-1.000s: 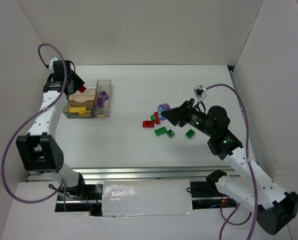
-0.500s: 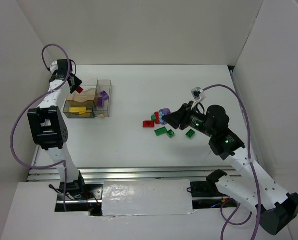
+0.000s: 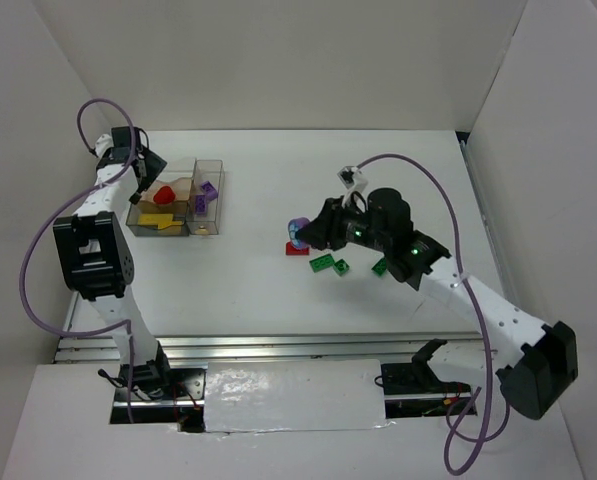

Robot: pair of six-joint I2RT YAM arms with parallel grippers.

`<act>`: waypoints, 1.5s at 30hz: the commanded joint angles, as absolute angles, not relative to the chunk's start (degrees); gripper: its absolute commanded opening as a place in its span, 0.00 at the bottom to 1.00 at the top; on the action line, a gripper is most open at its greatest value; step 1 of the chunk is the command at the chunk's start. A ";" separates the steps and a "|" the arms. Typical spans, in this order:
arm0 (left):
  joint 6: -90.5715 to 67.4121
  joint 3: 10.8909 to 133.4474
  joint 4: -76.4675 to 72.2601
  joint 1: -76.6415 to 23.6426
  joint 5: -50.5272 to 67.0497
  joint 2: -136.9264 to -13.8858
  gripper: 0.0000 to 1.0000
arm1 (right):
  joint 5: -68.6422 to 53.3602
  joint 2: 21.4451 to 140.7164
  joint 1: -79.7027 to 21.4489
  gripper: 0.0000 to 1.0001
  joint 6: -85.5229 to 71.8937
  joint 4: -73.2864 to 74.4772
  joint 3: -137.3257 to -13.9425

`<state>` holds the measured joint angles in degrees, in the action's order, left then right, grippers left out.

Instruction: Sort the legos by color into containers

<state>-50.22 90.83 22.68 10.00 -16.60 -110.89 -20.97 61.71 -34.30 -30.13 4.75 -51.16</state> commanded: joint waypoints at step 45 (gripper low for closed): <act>-25.58 52.47 31.38 8.35 5.71 -46.41 0.99 | 14.32 110.77 -45.45 1.00 -36.83 4.10 -97.41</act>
